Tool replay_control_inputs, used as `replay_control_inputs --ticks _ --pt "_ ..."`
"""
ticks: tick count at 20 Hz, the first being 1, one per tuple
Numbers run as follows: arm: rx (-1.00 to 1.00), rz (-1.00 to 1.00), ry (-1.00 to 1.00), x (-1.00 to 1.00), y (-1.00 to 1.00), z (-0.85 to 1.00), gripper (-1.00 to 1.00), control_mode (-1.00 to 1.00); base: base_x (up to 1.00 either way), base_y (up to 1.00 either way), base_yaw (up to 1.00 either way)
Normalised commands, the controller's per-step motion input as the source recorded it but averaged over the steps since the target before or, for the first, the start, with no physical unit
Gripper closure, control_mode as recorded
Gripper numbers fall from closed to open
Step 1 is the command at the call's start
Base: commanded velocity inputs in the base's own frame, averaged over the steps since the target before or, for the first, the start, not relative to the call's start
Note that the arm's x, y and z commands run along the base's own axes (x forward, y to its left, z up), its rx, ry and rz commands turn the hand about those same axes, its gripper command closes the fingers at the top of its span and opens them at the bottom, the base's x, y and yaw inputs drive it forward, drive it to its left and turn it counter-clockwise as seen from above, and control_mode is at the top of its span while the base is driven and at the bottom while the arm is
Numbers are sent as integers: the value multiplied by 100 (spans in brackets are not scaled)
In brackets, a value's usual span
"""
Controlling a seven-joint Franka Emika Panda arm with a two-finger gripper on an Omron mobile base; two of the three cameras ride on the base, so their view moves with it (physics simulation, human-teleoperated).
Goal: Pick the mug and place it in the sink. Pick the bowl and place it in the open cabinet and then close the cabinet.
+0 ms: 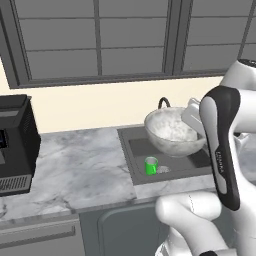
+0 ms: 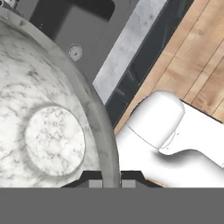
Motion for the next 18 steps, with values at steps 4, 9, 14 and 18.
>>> replay_control_inputs --ticks 4,9,14,18 --pt "0 0 0 0 0 0 100 -100 0 0 0" --pt "0 0 -2 0 3 -1 100 -100 0 0 0" --pt "0 0 0 0 0 0 100 100 -5 2 -33" --pt "0 0 0 0 0 0 100 100 -35 -11 -63"
